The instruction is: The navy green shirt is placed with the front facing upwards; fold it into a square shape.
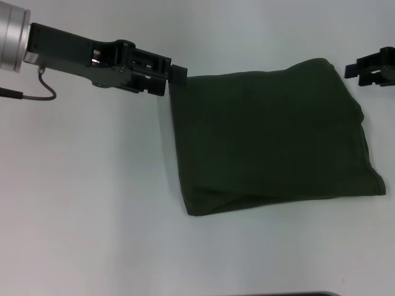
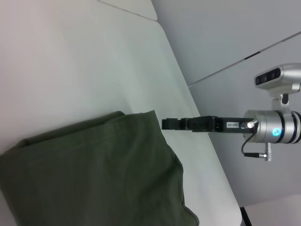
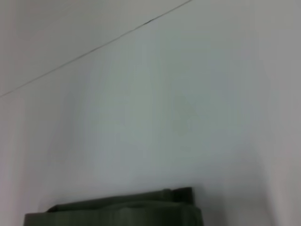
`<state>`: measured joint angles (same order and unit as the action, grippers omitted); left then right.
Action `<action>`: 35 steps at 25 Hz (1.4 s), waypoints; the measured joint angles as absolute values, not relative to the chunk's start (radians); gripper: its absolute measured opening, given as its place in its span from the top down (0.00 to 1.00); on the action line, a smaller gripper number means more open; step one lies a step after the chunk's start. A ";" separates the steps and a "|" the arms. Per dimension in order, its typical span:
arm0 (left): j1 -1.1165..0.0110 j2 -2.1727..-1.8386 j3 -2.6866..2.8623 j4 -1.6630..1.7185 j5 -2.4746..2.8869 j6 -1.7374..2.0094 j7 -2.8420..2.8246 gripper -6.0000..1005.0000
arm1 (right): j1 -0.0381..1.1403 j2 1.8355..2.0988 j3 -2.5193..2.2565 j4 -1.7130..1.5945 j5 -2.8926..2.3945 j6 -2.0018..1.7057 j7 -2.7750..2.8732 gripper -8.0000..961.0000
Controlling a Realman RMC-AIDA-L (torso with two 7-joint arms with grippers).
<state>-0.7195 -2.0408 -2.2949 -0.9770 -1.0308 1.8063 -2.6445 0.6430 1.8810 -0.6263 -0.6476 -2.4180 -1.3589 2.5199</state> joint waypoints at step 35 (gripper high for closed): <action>-0.735 -2.045 -2.295 -0.966 -1.031 1.785 -2.645 0.34 | 0.667 1.916 -0.629 -0.596 -2.342 -1.303 2.508 0.27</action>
